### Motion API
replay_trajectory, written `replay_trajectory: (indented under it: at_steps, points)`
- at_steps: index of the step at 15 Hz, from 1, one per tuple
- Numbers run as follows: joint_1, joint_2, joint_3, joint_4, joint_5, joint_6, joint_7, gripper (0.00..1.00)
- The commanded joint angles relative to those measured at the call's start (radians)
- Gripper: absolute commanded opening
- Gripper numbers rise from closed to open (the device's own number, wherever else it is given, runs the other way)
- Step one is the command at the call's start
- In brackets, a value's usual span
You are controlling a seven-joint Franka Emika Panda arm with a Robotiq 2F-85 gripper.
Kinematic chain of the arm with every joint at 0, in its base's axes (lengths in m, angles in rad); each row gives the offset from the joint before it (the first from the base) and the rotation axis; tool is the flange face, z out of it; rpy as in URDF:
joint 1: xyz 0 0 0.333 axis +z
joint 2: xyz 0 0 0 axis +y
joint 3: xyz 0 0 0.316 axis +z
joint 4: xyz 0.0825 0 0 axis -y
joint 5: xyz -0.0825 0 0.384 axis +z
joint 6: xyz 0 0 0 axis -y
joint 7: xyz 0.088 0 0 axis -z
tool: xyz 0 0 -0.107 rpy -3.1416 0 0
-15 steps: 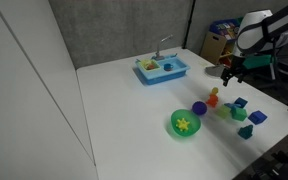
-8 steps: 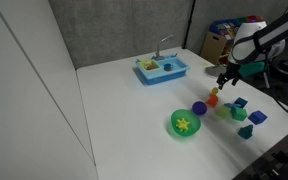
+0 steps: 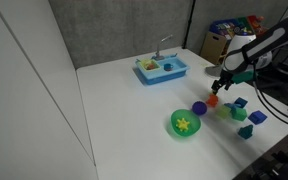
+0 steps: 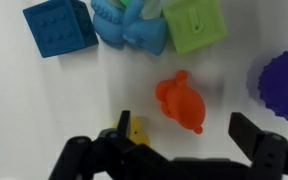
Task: Put the orange toy animal in the bowl
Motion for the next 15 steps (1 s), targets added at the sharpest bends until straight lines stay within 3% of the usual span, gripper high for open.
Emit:
replay_trajectory:
  at_steps: [1,8,9,10,15]
  points:
    - [-0.04,0.06,0.043,0.071,0.023,-0.008,-0.055,1.0]
    - [-0.071,0.132,0.079,0.139,0.037,-0.028,-0.096,1.0]
    - [-0.072,0.139,0.079,0.145,0.036,-0.03,-0.097,0.75]
    - [-0.074,0.145,0.079,0.15,0.035,-0.032,-0.098,0.75]
    - [-0.067,0.148,0.07,0.156,0.032,-0.048,-0.082,0.34]
